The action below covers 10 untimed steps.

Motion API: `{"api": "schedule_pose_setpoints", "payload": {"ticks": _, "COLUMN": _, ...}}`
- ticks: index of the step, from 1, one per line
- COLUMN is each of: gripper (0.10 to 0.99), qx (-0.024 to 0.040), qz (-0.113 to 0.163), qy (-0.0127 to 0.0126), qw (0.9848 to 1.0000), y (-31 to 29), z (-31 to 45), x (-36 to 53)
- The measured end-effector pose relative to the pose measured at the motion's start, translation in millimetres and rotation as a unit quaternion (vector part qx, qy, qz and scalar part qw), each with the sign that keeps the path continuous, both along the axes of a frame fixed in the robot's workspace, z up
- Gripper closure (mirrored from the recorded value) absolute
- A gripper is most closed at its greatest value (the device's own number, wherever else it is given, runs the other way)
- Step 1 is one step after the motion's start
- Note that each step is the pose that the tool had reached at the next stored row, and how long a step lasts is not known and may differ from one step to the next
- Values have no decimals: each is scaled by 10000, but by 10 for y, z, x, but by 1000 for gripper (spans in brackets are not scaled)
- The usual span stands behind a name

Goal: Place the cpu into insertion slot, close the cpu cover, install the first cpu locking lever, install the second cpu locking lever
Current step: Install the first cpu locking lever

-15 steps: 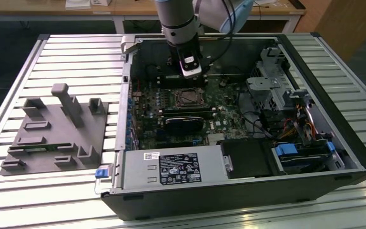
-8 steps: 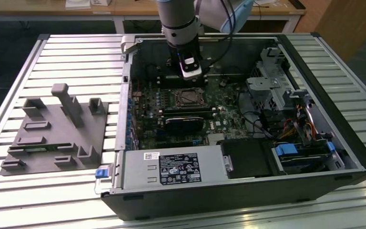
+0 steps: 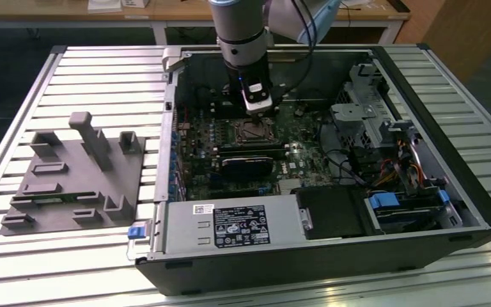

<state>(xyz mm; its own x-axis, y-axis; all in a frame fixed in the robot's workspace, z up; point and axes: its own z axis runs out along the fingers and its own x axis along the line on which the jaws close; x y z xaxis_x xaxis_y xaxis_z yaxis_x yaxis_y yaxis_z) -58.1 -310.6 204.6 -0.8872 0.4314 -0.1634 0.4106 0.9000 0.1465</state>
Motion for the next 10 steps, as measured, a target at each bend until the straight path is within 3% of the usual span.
{"api": "schedule_pose_setpoints", "payload": {"ticks": 7, "gripper": 980, "qx": -115, "qz": 0, "qy": 76, "qw": 9999, "y": -151, "z": 0, "x": 0}}
{"api": "schedule_pose_setpoints", "payload": {"ticks": 10, "gripper": 980, "qx": -185, "qz": 0, "qy": 135, "qw": 9997, "y": -182, "z": -1, "x": 1}}
